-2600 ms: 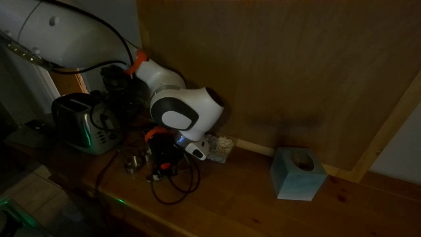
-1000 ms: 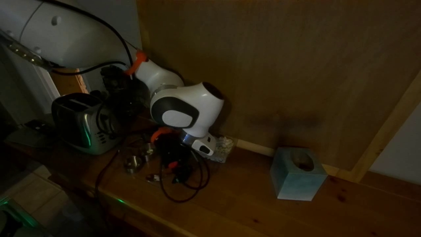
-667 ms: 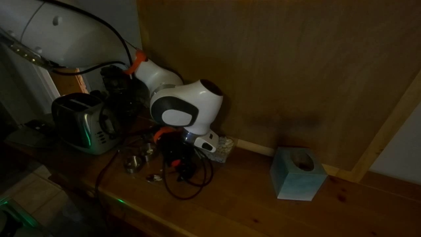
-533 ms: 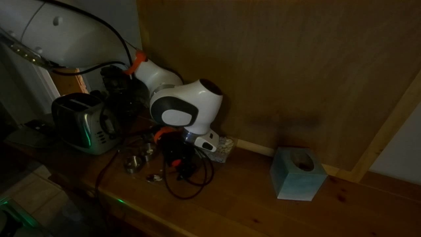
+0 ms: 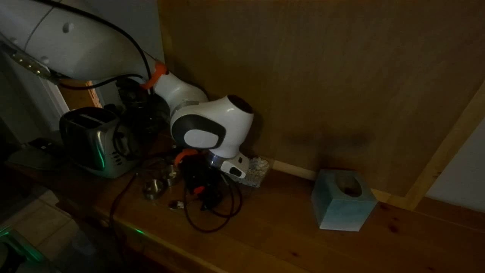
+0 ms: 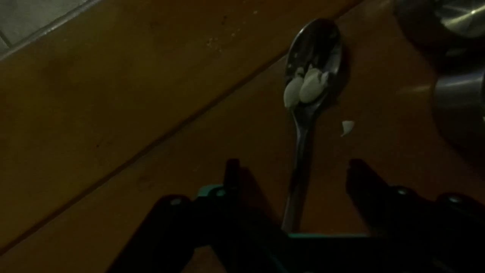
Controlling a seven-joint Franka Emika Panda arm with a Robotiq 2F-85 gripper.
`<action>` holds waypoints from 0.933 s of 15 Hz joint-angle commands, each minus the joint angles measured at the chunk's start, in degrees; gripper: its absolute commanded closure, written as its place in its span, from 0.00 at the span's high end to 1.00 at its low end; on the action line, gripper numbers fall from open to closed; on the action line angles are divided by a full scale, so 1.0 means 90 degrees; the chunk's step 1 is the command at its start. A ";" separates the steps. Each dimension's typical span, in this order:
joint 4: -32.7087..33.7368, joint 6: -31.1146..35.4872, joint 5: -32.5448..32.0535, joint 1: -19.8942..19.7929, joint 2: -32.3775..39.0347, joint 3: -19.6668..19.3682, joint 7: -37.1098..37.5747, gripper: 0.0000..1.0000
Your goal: Put one white object on the silver spoon then lift the spoon and put the object in the silver bowl.
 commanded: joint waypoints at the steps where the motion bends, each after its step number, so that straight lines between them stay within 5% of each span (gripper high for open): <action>1: -0.0104 0.0112 -0.0151 0.0086 -0.0022 -0.0033 0.0218 0.53; 3: -0.0098 0.0119 -0.0168 0.0089 -0.0030 -0.0034 0.0247 0.47; 9: -0.0100 0.0184 -0.0323 0.0089 -0.0033 -0.0073 0.0318 0.03; 14: -0.0086 0.0202 -0.0351 0.0101 -0.0024 -0.0084 0.0391 0.02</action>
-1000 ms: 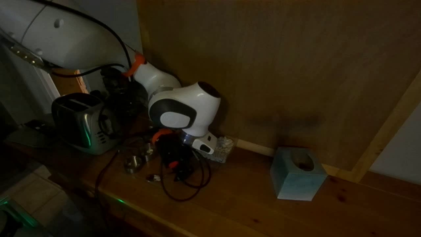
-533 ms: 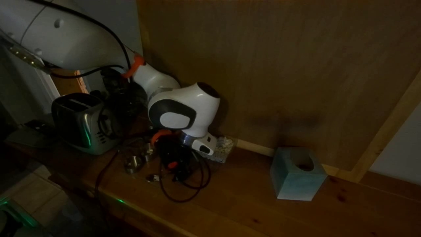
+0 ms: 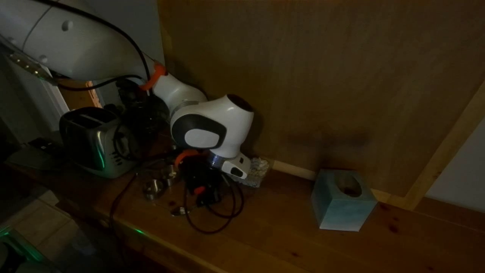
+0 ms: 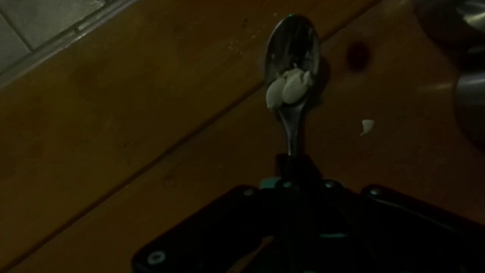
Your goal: Put one white object on the silver spoon then lift the spoon and put the object in the silver bowl.
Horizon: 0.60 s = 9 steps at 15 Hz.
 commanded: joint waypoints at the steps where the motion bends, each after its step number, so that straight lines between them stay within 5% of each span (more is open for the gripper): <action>1: -0.0103 0.0130 -0.0096 0.0081 -0.0024 -0.0013 0.0204 0.02; 9: -0.0031 -0.0068 -0.0054 0.0281 -0.0261 0.0070 0.0486 0.02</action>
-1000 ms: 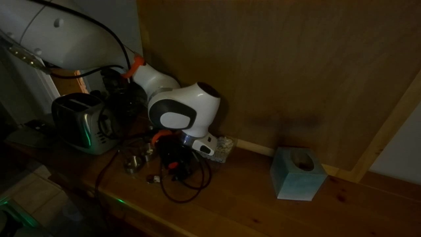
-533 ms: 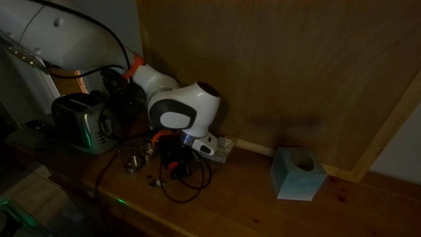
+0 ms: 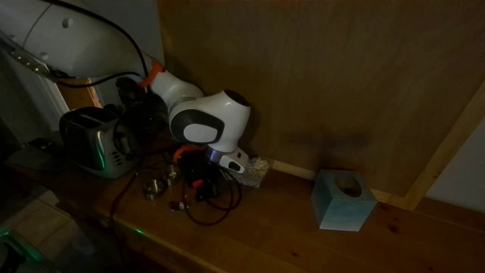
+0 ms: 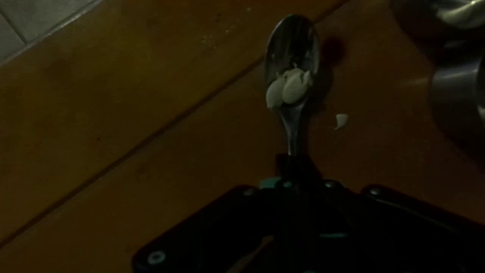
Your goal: Put one white object on the silver spoon then lift the spoon and put the object in the silver bowl.
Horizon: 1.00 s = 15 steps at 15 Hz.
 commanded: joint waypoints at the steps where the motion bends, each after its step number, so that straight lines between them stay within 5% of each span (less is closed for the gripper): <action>1: -0.0043 -0.0086 -0.0054 0.0151 -0.0238 0.0031 0.0332 0.02; 15: -0.0479 -0.0094 0.0237 0.0639 -0.1381 0.0179 0.0977 0.02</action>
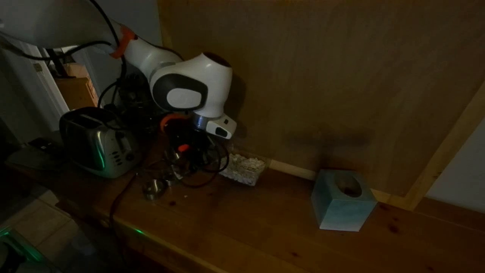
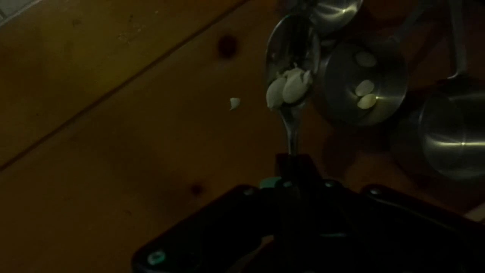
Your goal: Put one white object on the silver spoon then lift the spoon and put the object in the silver bowl.
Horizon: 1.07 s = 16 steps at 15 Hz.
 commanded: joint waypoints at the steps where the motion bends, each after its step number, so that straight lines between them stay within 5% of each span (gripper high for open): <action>1: -0.0407 0.0212 0.0187 0.0086 -0.0474 0.0053 0.0351 0.02; 4: -0.0157 0.0024 0.0072 0.0071 -0.0220 0.0027 0.0170 0.07; 9: -0.0155 0.0024 0.0072 0.0065 -0.0168 0.0022 0.0169 0.02; 16: -0.0676 0.1394 -0.0267 0.0147 -0.0256 -0.0005 0.1667 0.02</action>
